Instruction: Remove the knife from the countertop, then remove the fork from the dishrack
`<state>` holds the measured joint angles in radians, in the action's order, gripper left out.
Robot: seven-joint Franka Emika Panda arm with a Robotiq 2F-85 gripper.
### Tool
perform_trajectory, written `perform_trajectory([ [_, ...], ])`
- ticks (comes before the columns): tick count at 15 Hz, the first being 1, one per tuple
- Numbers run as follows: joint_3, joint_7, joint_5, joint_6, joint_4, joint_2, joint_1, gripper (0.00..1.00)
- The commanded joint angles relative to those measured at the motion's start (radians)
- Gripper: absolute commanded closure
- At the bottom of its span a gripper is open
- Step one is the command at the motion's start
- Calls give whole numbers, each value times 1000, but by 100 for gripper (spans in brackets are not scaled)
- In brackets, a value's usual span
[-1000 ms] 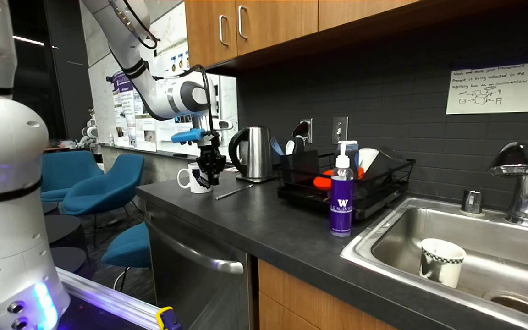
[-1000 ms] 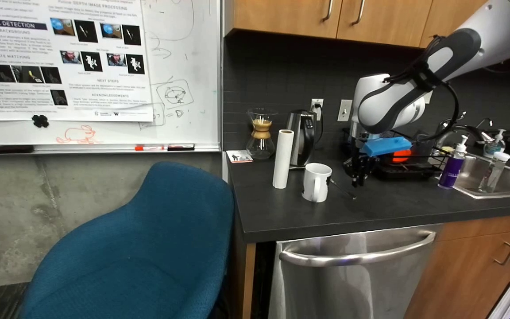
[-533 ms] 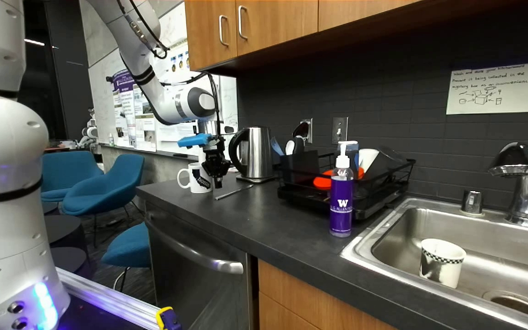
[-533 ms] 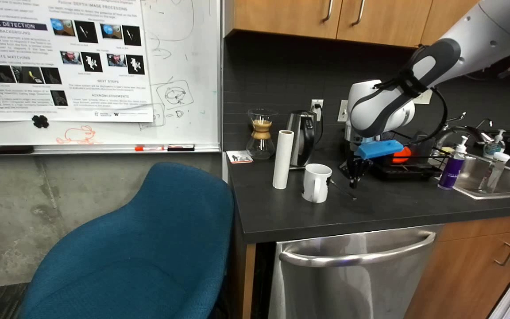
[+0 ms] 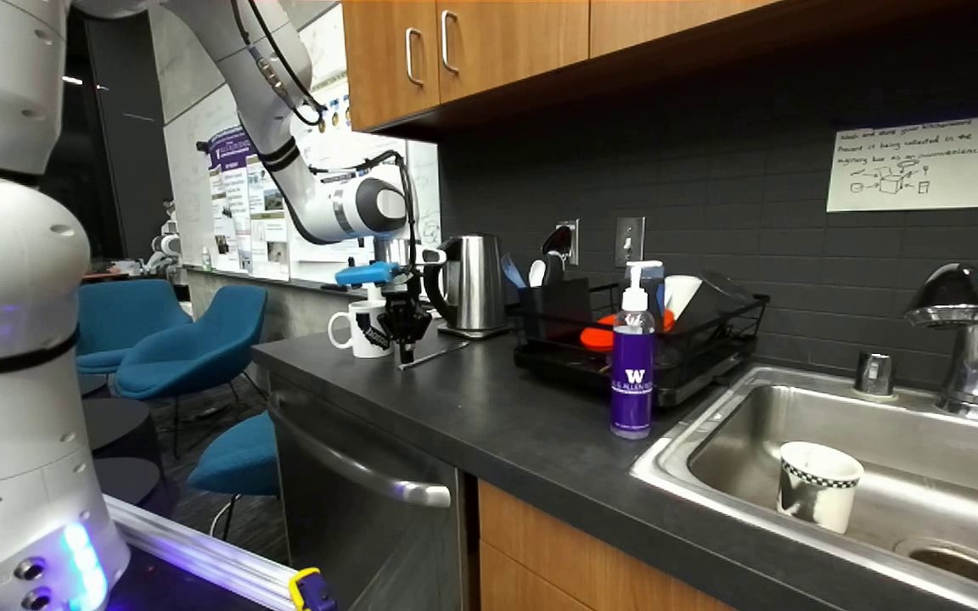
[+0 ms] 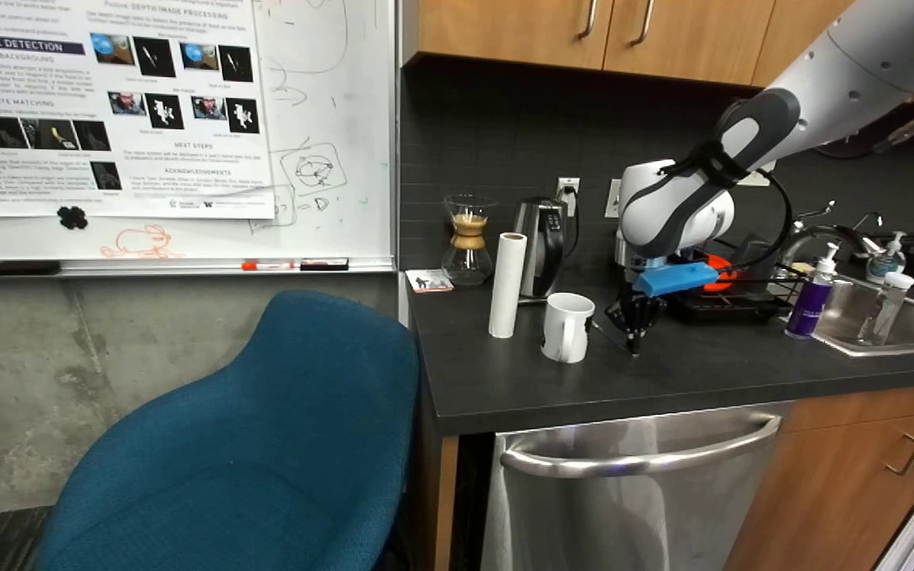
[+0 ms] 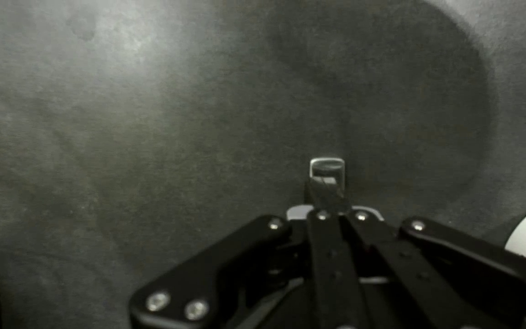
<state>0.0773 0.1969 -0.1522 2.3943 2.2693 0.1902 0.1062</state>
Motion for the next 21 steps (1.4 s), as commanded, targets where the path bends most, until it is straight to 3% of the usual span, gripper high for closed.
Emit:
perform_trajectory([
  [1, 15, -34, 20, -2, -24, 29, -8, 100],
  [12, 11, -55, 33, 12, 54, -16, -13, 100],
  [21, 8, -27, 22, 77, 220, -123, -28, 100],
])
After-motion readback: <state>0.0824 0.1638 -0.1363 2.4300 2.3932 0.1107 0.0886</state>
